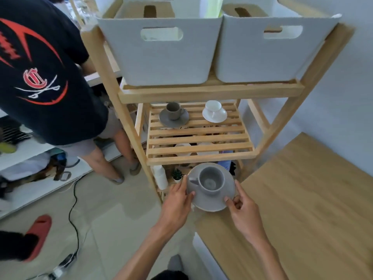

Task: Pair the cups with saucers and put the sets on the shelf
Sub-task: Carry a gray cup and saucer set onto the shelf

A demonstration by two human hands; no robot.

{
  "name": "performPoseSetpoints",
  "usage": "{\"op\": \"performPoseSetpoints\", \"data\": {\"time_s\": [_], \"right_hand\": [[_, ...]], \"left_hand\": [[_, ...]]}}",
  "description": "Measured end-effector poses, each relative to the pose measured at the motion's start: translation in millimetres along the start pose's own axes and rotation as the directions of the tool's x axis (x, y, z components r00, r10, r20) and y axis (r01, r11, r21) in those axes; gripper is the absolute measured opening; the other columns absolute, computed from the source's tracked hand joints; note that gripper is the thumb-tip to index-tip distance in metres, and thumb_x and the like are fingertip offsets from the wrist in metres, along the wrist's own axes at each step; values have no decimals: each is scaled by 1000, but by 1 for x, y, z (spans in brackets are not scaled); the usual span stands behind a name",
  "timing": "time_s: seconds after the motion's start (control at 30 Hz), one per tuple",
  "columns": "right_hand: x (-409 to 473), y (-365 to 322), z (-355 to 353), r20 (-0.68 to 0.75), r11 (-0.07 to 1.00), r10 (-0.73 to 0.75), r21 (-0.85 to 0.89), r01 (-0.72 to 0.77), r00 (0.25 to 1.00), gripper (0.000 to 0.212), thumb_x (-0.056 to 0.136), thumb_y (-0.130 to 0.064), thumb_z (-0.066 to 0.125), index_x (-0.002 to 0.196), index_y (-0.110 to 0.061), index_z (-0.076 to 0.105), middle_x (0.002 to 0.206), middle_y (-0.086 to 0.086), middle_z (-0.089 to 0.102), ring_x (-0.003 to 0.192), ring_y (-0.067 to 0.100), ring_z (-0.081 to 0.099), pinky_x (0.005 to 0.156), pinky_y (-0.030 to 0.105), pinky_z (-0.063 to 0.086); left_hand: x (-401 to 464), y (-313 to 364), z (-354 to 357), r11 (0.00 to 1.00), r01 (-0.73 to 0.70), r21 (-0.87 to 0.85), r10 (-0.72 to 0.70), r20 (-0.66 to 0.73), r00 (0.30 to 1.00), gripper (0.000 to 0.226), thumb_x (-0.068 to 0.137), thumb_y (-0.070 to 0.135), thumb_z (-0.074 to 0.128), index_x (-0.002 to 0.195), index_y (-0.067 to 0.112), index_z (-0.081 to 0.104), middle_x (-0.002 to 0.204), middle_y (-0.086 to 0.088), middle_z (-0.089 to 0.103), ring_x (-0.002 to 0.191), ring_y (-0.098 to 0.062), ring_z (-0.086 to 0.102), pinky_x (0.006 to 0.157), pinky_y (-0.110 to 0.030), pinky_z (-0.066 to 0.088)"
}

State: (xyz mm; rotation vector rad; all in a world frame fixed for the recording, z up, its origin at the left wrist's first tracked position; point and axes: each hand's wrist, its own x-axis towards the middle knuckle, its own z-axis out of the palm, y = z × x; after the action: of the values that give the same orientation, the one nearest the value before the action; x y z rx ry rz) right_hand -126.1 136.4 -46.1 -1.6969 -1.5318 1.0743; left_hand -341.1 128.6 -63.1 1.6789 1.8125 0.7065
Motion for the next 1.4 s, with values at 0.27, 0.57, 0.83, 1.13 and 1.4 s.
{"op": "performPoseSetpoints", "data": {"time_s": [0.27, 0.57, 0.83, 1.13, 1.4], "right_hand": [[89, -35, 58, 172, 991, -51, -114, 71, 984, 72, 98, -28, 63, 159, -32, 24, 70, 0, 51, 64, 11, 53, 61, 26, 45], [157, -48, 99, 253, 992, 21, -128, 12, 967, 71, 98, -23, 64, 157, -38, 27, 72, -1, 55, 72, 16, 64, 69, 36, 59], [202, -48, 117, 338, 987, 56, -160, -2, 940, 75, 97, -20, 66, 159, -31, 24, 80, 10, 69, 66, 17, 68, 63, 34, 60], [221, -55, 123, 382, 981, 22, -184, 53, 924, 73, 99, -19, 61, 158, -36, 22, 84, -2, 65, 76, 13, 68, 71, 39, 64], [224, -63, 121, 399, 986, 37, -165, 32, 916, 72, 101, -22, 59, 160, -31, 19, 79, -3, 66, 56, 8, 64, 49, 18, 51]], "left_hand": [[56, -51, -34, 996, 88, 35, -83, -116, 990, 44, 102, 30, 47, 144, 19, 39, 117, -2, 58, 108, -24, 53, 89, -38, 50], [111, -81, -32, 975, 212, 71, -199, -157, 967, 56, 104, 33, 43, 154, 15, 26, 149, -5, 46, 139, -27, 39, 108, -42, 41], [140, -106, -30, 965, 211, 159, -187, -153, 970, 55, 103, 33, 42, 152, 12, 27, 135, -10, 57, 126, -29, 50, 98, -45, 52], [157, -108, -32, 956, 231, 178, -202, -168, 965, 58, 105, 34, 38, 155, 15, 17, 126, -9, 59, 113, -27, 56, 86, -44, 56], [163, -106, -35, 948, 258, 185, -232, -153, 961, 58, 106, 37, 34, 156, 15, 15, 133, -11, 56, 112, -26, 59, 85, -46, 57]]}}
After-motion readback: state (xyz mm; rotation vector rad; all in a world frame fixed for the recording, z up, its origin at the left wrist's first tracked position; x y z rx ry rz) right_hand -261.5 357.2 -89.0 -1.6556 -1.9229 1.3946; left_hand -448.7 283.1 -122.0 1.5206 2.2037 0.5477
